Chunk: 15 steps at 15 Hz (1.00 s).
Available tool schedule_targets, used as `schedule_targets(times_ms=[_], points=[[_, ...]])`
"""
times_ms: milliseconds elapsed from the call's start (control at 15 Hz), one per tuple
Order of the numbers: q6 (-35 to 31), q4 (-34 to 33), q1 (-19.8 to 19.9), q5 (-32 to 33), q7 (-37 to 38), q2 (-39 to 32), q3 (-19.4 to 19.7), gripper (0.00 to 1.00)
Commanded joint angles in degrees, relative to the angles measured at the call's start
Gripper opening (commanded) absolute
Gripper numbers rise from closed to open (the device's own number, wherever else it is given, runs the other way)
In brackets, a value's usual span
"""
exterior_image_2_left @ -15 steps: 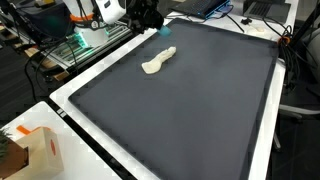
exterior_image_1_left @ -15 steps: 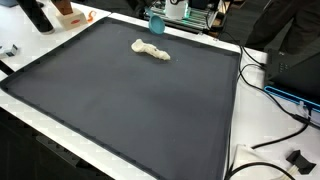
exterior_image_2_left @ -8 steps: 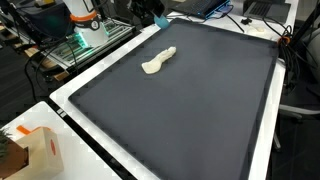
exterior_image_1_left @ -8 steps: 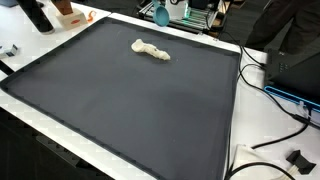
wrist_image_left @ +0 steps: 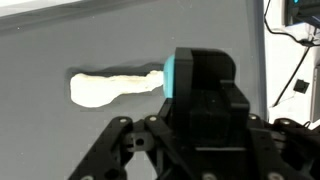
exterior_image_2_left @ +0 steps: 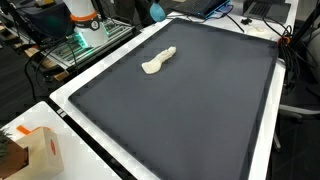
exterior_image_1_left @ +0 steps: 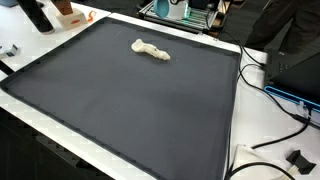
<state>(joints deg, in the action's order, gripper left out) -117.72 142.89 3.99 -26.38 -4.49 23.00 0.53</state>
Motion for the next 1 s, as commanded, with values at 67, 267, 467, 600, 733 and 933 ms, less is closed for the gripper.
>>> schedule_targets(times_ms=[67,267,467,600,733,933], points=[[1.01,-1.32,-1.24,8.14,9.19,3.26,-2.53,0.25],[1.56,-2.7,-1.41,13.17,14.07,3.73,-4.55,0.25],[2.73,-3.97,-1.26,18.51,19.35,3.83,-6.67,0.25],[3.93,-4.85,-1.36,21.47,22.09,3.79,-7.85,0.25],[5.56,-5.93,-1.61,24.02,23.92,3.68,-8.88,0.25],[3.81,-5.72,-2.37,22.72,22.71,2.87,-7.89,0.5]])
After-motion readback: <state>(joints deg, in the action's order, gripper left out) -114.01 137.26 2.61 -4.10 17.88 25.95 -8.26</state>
